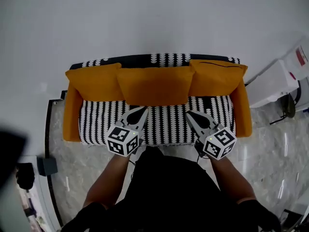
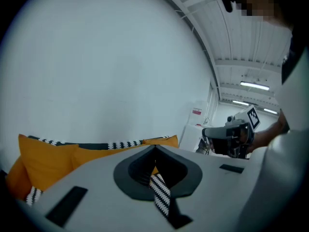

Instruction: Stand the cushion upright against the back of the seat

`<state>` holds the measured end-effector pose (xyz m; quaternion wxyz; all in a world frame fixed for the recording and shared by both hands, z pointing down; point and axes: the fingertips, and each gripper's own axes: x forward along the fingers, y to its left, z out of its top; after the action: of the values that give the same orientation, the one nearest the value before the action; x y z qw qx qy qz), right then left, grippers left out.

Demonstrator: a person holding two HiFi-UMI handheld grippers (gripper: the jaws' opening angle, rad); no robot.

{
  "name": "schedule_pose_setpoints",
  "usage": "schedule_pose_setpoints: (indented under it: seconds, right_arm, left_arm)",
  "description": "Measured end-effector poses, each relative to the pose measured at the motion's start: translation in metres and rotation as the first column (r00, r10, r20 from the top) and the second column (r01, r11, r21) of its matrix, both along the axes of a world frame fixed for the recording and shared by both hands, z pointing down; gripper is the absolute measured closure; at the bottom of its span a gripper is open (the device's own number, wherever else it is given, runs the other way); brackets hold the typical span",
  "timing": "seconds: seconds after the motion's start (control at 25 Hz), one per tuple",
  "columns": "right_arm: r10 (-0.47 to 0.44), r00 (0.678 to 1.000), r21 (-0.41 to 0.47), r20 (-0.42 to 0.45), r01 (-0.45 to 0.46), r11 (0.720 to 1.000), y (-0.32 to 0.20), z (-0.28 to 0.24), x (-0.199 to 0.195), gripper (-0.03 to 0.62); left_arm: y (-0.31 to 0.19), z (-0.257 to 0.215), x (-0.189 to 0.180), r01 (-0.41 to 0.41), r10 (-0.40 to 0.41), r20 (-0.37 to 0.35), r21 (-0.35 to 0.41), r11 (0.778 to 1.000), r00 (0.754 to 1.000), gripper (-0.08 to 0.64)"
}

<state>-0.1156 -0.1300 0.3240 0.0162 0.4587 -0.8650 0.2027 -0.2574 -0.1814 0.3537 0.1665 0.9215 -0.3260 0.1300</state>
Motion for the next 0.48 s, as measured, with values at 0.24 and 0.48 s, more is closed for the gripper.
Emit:
schedule_pose_setpoints:
  seconds: [0.24, 0.48]
  right_arm:
    - [-0.092, 0.996, -0.002, -0.003, 0.092, 0.996, 0.058, 0.005, -0.001, 0.554]
    - [-0.074, 0.997, 0.015, 0.020, 0.074, 0.997, 0.107, 0.011, -0.004, 0.555]
  left_arm:
    - [0.083, 0.001, 0.003, 0.027, -0.028, 0.032, 0.019, 0.999, 0.999, 0.545]
    - [0.138, -0.001, -0.010, 0.056, -0.056, 0.057, 0.009, 0.998, 0.997, 0.545]
